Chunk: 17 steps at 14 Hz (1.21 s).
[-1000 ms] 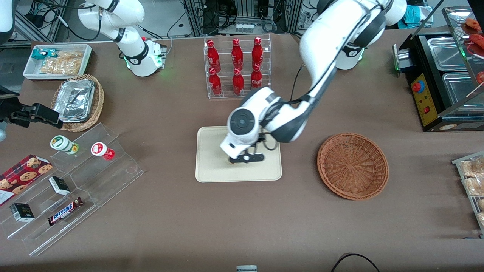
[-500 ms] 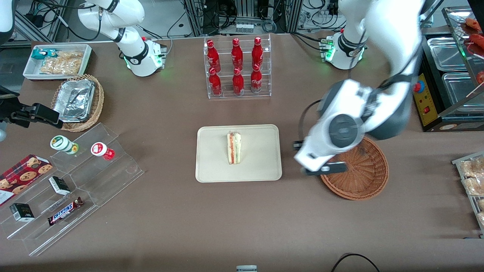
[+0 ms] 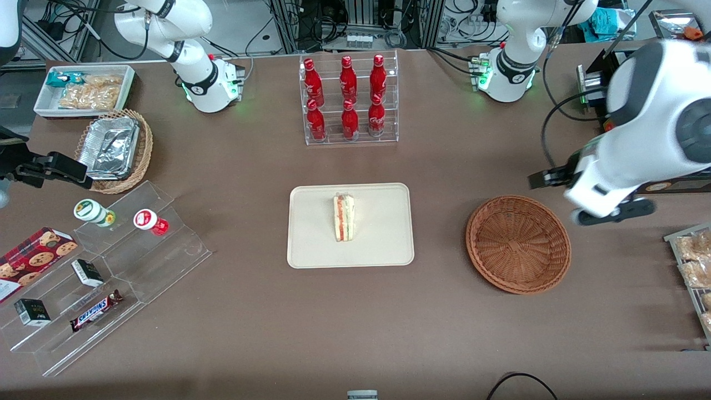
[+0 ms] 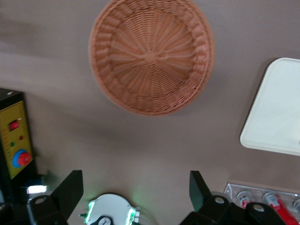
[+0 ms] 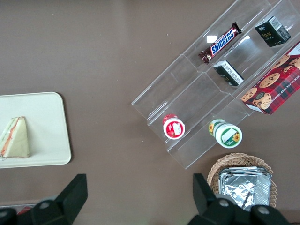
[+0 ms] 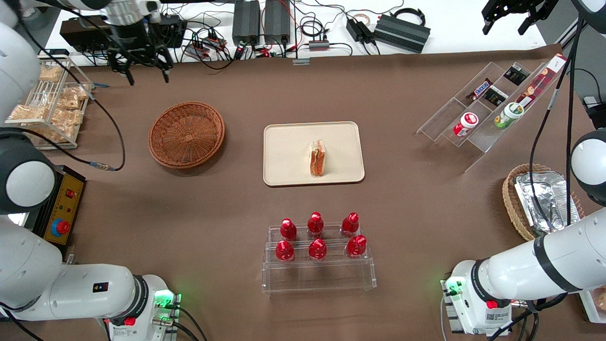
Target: Place sandwich from basket to tray
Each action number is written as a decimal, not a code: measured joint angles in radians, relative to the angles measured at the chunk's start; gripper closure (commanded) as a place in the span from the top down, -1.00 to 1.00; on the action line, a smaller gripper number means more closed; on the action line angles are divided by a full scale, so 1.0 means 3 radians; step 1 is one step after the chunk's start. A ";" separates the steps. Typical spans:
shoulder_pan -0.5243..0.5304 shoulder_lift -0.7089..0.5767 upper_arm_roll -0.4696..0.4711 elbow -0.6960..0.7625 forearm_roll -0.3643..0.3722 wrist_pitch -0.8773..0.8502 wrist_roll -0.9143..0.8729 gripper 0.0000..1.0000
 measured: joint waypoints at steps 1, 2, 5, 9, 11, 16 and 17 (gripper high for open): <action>0.0064 -0.0063 0.0001 -0.0008 0.0000 -0.0046 0.0036 1.00; 0.0101 -0.0115 0.0001 -0.0016 0.0000 -0.0102 0.0057 1.00; 0.0092 -0.0241 -0.0010 -0.0028 0.0000 -0.0240 0.0063 1.00; -0.0173 -0.0447 0.0246 -0.0034 0.0000 -0.0367 0.0063 1.00; -0.0195 -0.0541 0.0285 -0.0035 0.0000 -0.0373 0.0063 1.00; -0.0195 -0.0629 0.0318 -0.0035 0.0000 -0.0367 0.0063 1.00; -0.0195 -0.0629 0.0321 -0.0029 0.0000 -0.0357 0.0063 1.00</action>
